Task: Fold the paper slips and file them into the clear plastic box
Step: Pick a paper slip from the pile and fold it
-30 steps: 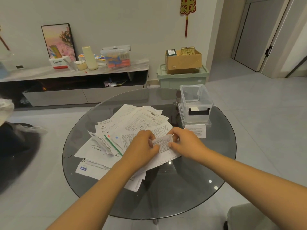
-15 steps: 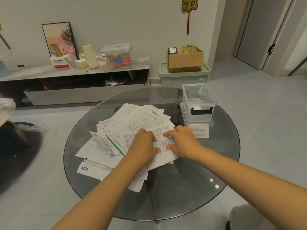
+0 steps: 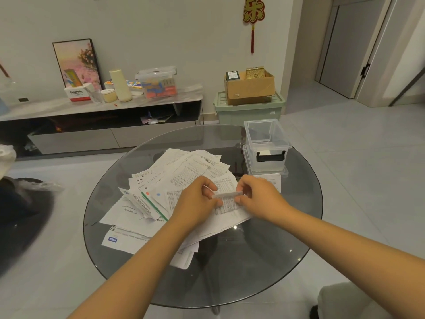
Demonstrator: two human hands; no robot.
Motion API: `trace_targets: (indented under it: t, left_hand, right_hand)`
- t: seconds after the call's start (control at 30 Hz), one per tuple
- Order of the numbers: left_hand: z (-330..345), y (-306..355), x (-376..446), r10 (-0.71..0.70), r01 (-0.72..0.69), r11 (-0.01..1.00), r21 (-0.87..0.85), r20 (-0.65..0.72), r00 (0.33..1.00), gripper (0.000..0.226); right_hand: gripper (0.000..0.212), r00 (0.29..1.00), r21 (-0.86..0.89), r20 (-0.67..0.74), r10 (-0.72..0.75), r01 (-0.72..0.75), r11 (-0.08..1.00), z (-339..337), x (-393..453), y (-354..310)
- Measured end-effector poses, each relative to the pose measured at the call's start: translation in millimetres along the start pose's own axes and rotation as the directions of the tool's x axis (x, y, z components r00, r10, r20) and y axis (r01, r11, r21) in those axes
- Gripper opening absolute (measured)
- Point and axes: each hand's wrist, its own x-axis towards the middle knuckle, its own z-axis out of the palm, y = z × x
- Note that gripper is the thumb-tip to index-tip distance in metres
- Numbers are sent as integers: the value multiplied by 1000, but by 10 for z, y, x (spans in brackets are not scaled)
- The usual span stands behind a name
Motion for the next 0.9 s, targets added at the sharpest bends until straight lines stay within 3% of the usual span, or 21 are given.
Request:
trace_targets:
  t: [0.17,0.3,0.53,0.67,0.8,0.9]
  left_hand:
    - [104,131,5,59,-61,992,-110,-15,998,28]
    - [283,226,16,130,-136,988,-67,-88,988,29]
    - [555,357,152,286,-289,950,-120,-39,957,19]
    - [689,333,229,380,-380,925,4,52,924,30]
    - [770,290,254,344,-364,920,148,146,928,38]
    - [788,246,263,339,-405,854,327,242,909,42]
  right_hand:
    - [21,991,174,-94,91,-74,982,-208,-98,91]
    - [18,980,173,-148,134,-108,979,-301,-116,203]
    - [17,947,114,-278,160,-133,985,-410,-35,428]
    - [10,933,82,-313,176,-158,984,-420,35,512]
    - [10,946,36,-257,197,-195,980,-355,79,611]
    - [15,955,-16,-229,191,-200,980,-311,86,665]
